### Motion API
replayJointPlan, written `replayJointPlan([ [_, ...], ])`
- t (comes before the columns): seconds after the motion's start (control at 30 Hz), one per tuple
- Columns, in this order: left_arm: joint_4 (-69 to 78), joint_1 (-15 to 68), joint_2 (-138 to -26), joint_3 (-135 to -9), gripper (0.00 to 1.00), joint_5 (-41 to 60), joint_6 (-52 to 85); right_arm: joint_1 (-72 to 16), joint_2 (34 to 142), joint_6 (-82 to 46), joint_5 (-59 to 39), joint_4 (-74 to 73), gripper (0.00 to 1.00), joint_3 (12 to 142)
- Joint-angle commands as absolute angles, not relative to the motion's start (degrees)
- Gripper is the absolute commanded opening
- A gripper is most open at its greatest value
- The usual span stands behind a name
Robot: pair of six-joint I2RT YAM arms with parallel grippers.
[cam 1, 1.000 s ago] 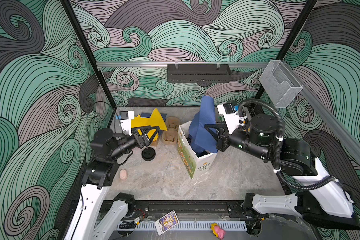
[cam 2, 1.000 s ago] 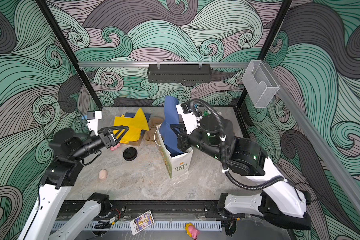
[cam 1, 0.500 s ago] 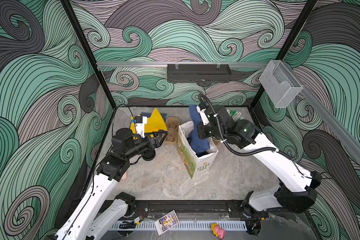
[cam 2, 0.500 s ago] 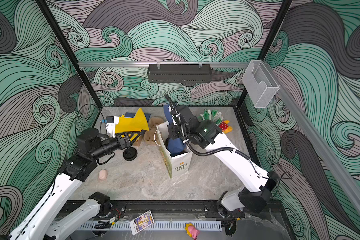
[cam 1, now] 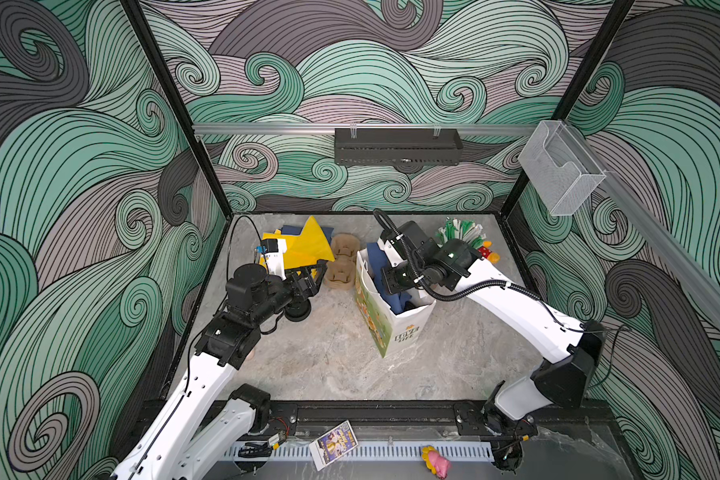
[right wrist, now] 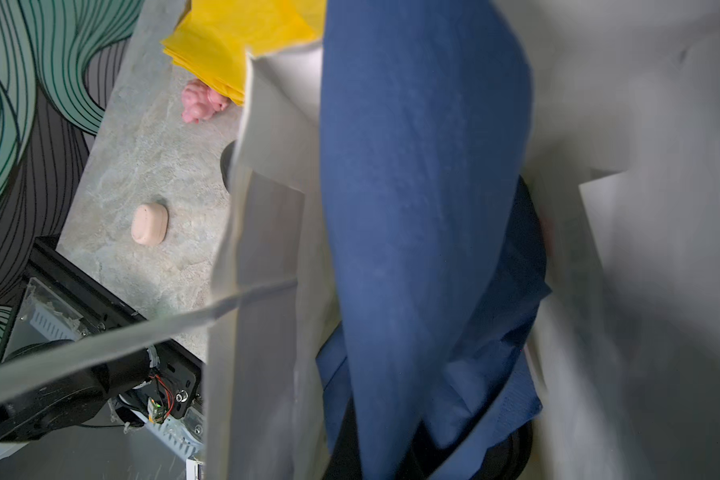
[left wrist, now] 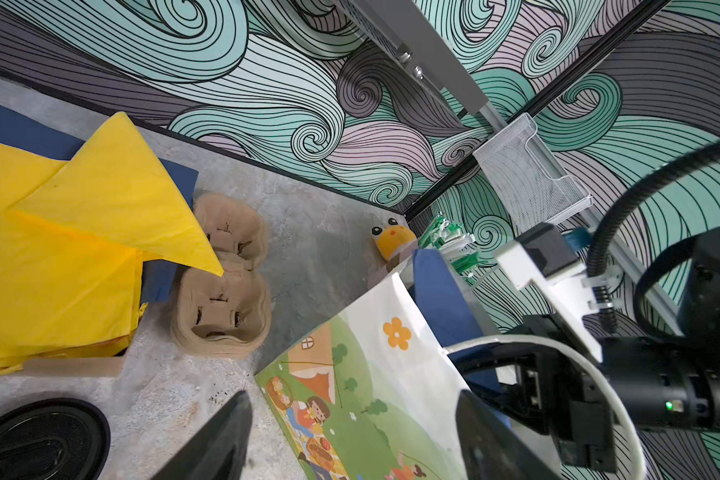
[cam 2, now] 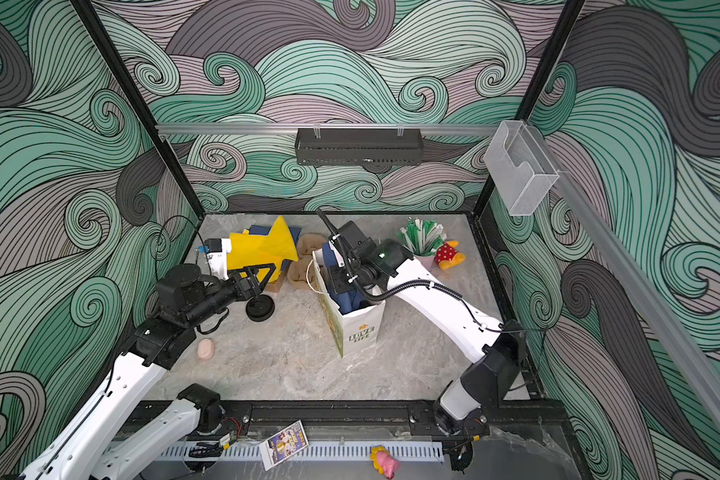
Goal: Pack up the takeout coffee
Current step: 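Lower the blue napkin into the white bag with the right gripper while the left withdraws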
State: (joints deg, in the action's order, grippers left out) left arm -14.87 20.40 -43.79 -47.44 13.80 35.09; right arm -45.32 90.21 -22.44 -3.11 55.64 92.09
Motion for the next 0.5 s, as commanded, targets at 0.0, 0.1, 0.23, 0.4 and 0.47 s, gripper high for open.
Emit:
replayJointPlan([
  [0.0, -15.9, 20.6, -43.9, -49.1, 0.79, 12.3, 34.0, -44.0, 90.6, -25.4, -4.4, 57.4, 0.00, 90.9],
  [0.1, -16.3, 20.6, -43.3, -48.8, 0.79, 11.4, 34.5, -43.5, 91.7, -25.6, -5.4, 57.6, 0.01, 90.2],
  [0.23, -15.5, 20.6, -42.9, -47.7, 0.79, 10.3, 34.6, -43.6, 92.7, -26.0, -5.0, 57.4, 0.04, 89.6],
  [0.4, -16.8, 20.6, -43.0, -48.6, 0.79, 8.9, 34.0, -43.5, 92.3, -25.6, -3.4, 58.0, 0.16, 90.7],
  [0.47, -17.2, 20.6, -42.9, -48.8, 0.79, 8.2, 34.0, -43.6, 91.7, -25.3, -2.5, 58.8, 0.23, 91.4],
])
